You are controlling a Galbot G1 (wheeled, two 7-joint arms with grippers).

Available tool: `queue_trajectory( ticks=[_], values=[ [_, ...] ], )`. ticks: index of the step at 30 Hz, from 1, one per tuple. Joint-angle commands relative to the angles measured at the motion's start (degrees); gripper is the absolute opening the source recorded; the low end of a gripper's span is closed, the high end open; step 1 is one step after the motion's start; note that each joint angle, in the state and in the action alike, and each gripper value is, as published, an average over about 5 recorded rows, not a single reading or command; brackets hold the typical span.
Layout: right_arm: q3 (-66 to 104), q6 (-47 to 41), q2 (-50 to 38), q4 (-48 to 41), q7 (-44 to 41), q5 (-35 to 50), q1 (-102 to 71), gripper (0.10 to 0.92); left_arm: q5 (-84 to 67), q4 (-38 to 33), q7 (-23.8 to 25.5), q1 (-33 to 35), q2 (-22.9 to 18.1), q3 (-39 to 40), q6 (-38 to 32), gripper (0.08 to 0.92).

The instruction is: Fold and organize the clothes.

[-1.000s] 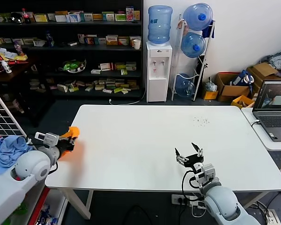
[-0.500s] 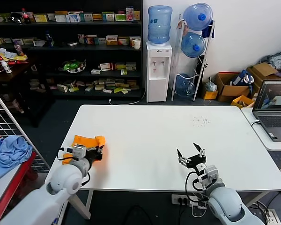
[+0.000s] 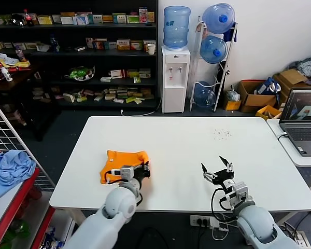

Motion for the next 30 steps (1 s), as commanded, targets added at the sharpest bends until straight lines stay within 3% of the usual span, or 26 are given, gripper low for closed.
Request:
queue_trajectory(
  ticks=[1,10,16,21,27,30],
  values=[
    [0.95,0.59,-0.42,-1.86,0.58,0.16,0.57,0.823,5.65,7.94,-0.65,-1.43,-16.31,2.88,-5.89,0.157],
    [1.65,-0.03,-0.01,-3.09,1.64,0.60,0.97,0.823,4.39,9.95,3.98,-1.28,-18.83,4.16,-14.66,0.178],
    [1.59,-0.04,0.02,-2.97,1.14,-0.16,0.82,0.823,1.94,6.32,7.00,-0.07,-16.07,4.60,-20.99,0.335],
    [2.54,0.84,0.42,-3.19,0.47,-0.74,0.18,0.823,5.33,2.29,9.26,1.55,-9.52,3.37,-21.76,0.482],
    [5.63,2.24,1.17,-3.41,-2.30,-1.12,-0.92,0.823,13.07,0.51,12.93,7.12,4.74,-0.83,-28.42,0.655],
    [6.72,2.63,2.15,-3.68,-3.12,-0.48,-0.90,0.823,16.20,0.88,14.53,11.17,9.66,-4.09,-31.96,0.740]
  ],
)
